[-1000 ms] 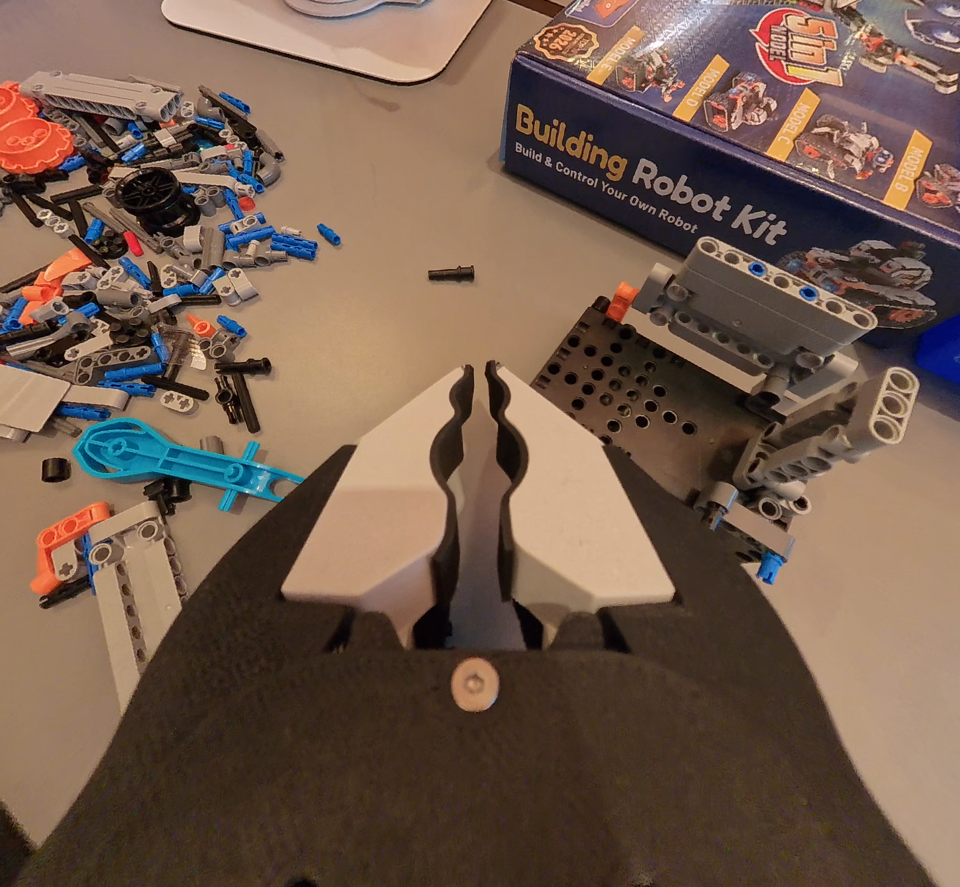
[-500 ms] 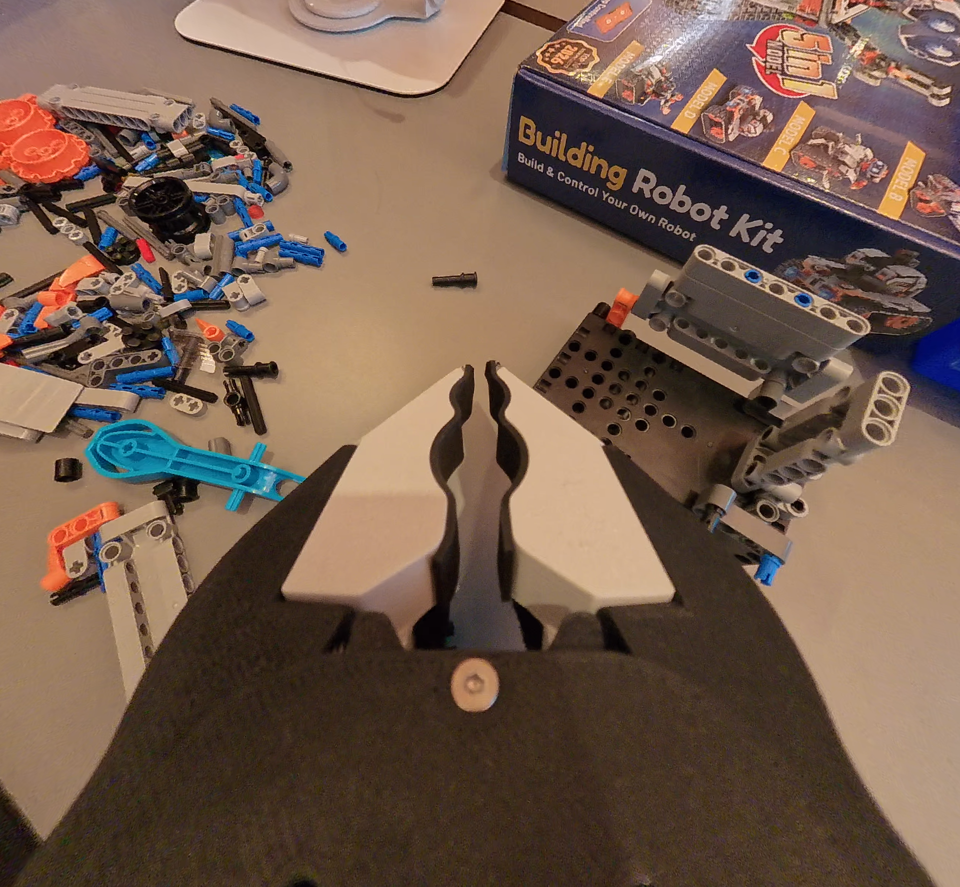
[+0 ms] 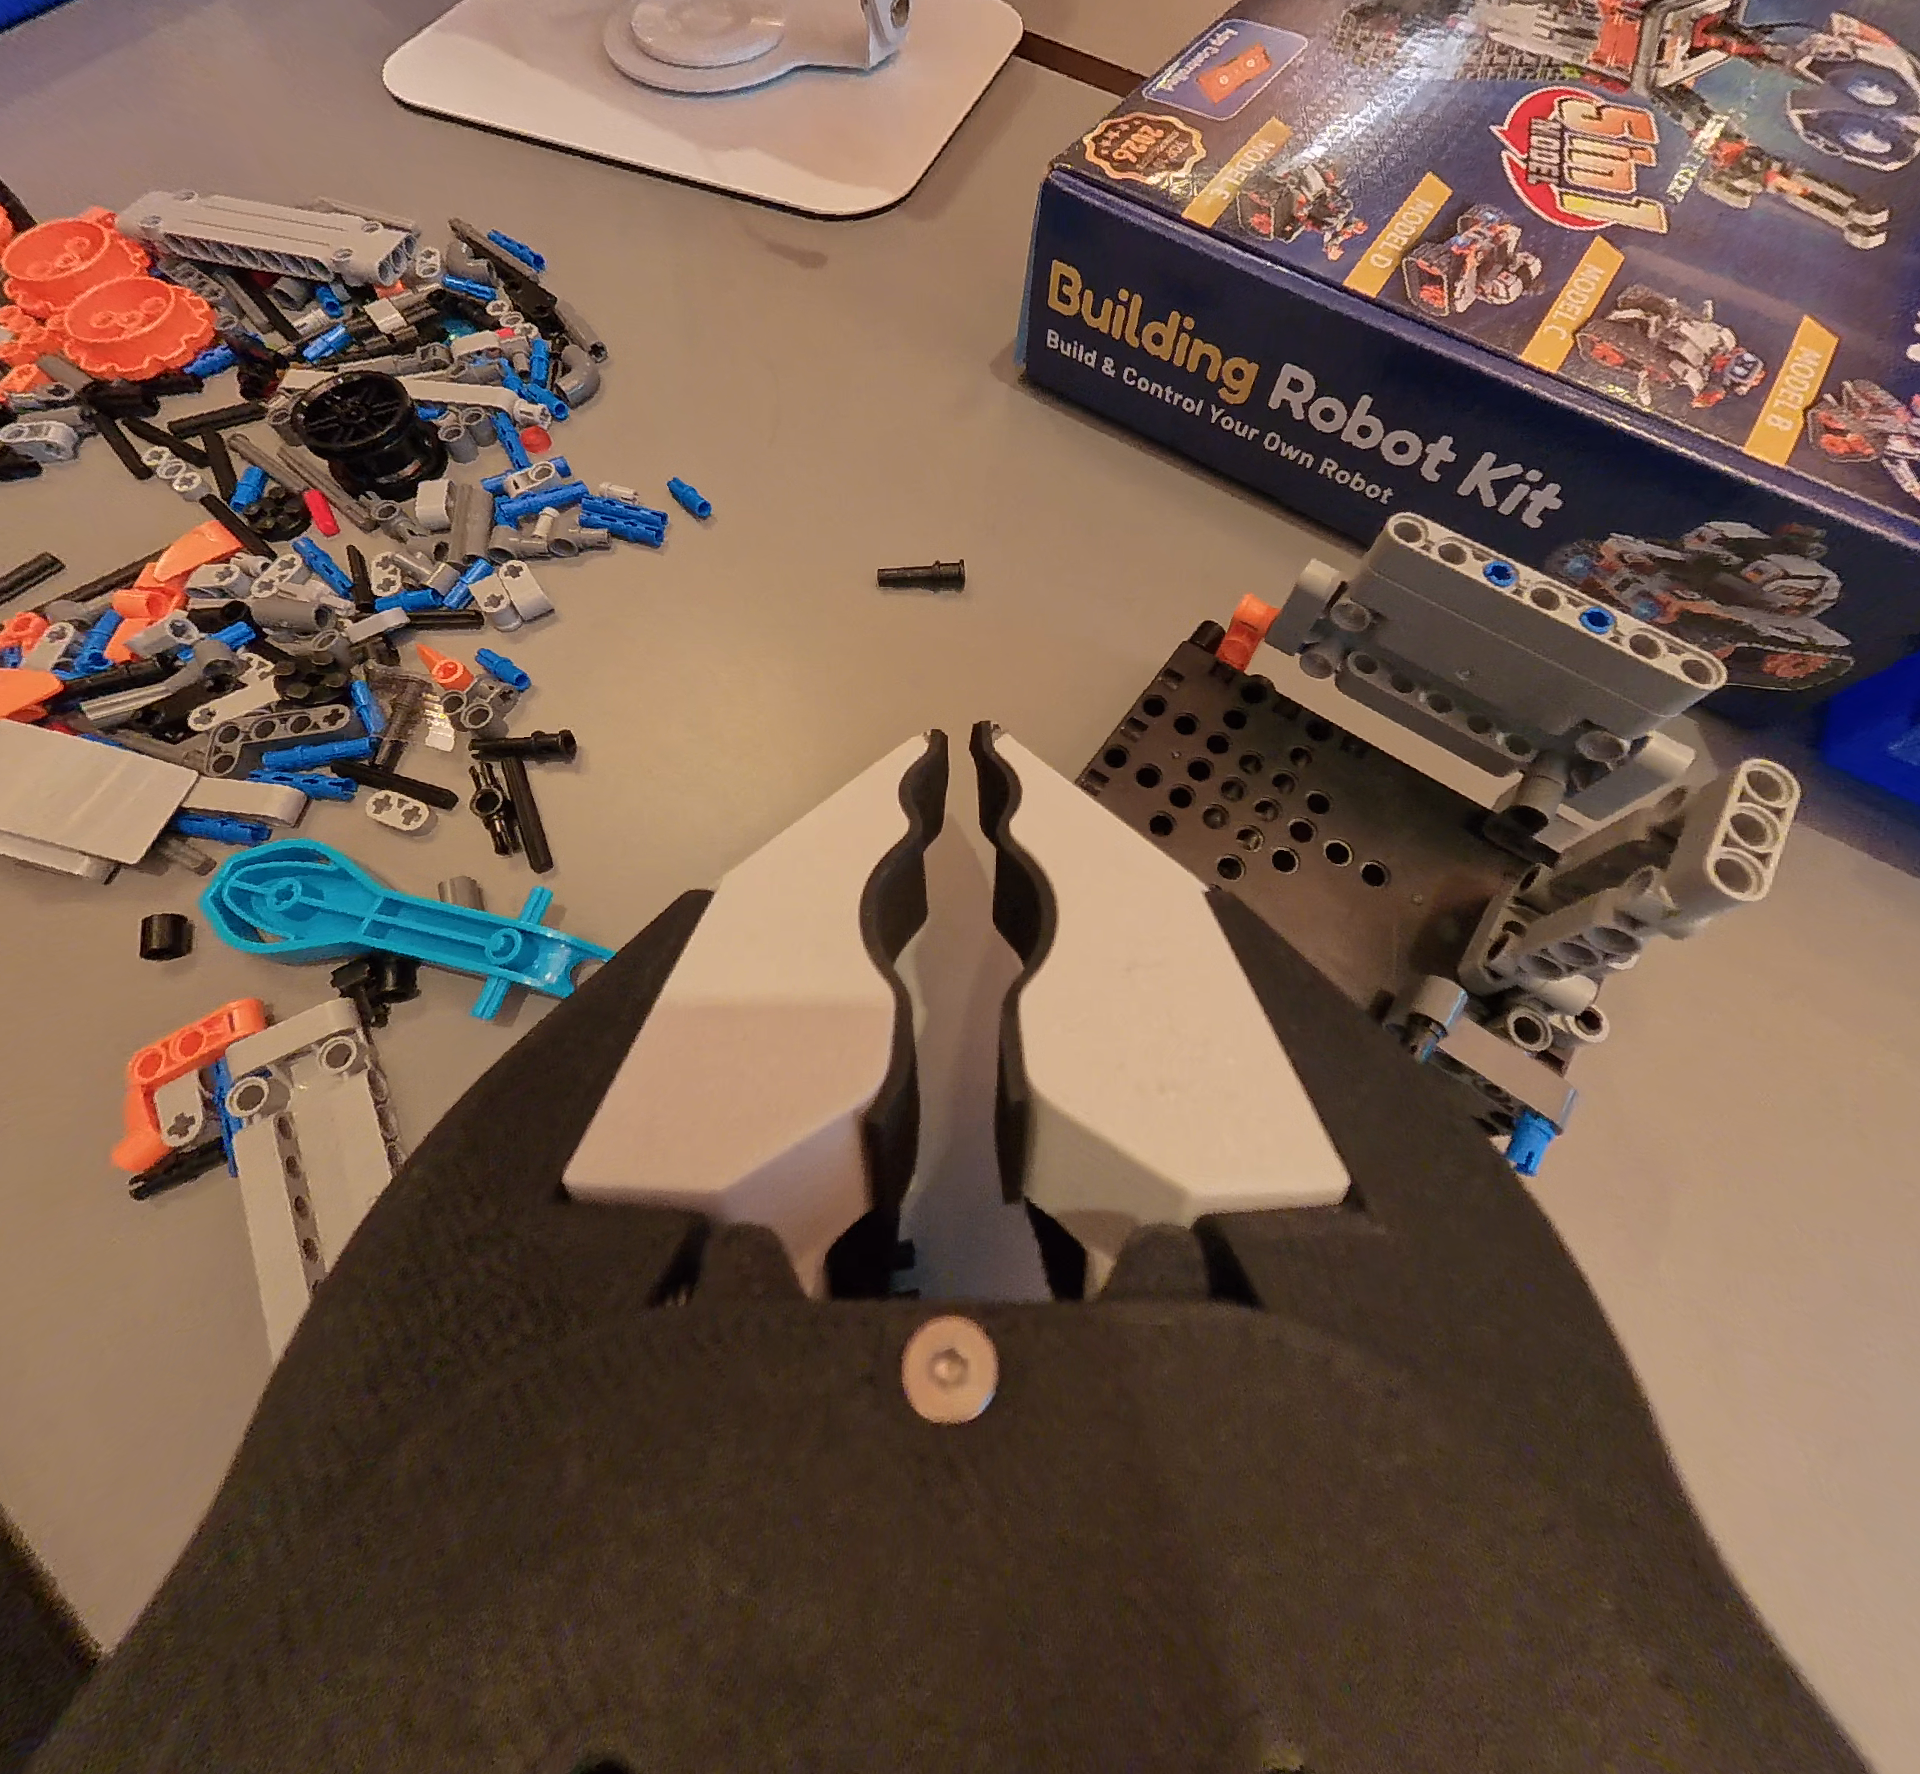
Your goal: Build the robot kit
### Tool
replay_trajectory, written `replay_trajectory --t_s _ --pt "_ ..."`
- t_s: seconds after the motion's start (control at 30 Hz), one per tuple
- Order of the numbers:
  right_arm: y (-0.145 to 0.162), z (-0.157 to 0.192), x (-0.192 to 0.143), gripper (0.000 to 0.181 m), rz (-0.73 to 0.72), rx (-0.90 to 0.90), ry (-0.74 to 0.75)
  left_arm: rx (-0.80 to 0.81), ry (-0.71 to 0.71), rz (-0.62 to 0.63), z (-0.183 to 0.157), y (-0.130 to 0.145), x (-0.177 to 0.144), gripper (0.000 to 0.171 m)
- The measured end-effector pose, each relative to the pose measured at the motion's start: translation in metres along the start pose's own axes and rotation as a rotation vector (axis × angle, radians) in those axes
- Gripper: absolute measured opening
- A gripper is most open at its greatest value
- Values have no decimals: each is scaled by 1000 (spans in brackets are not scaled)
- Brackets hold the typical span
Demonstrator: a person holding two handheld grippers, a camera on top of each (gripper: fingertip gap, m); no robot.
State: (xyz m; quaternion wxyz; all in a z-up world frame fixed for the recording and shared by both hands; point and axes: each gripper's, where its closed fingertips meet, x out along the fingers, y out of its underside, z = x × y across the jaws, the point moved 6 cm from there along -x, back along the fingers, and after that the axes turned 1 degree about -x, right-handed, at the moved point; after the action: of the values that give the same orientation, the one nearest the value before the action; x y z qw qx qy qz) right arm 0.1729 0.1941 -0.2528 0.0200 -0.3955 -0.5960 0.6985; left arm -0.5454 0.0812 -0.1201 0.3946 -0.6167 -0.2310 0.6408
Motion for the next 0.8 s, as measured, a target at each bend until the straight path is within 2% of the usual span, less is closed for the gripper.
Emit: replay_trajectory --t_s 0.2,0.43,0.8 --pt "-1 1 -1 3 -4 -4 -2 -26 126 -138 -1 -10 -19 4" --pt "-2 2 -1 3 -5 -7 -3 -60 216 -202 -1 -13 -24 4" --pt "-1 2 -1 3 -2 -6 -6 -67 221 -259 2 -31 -36 4"
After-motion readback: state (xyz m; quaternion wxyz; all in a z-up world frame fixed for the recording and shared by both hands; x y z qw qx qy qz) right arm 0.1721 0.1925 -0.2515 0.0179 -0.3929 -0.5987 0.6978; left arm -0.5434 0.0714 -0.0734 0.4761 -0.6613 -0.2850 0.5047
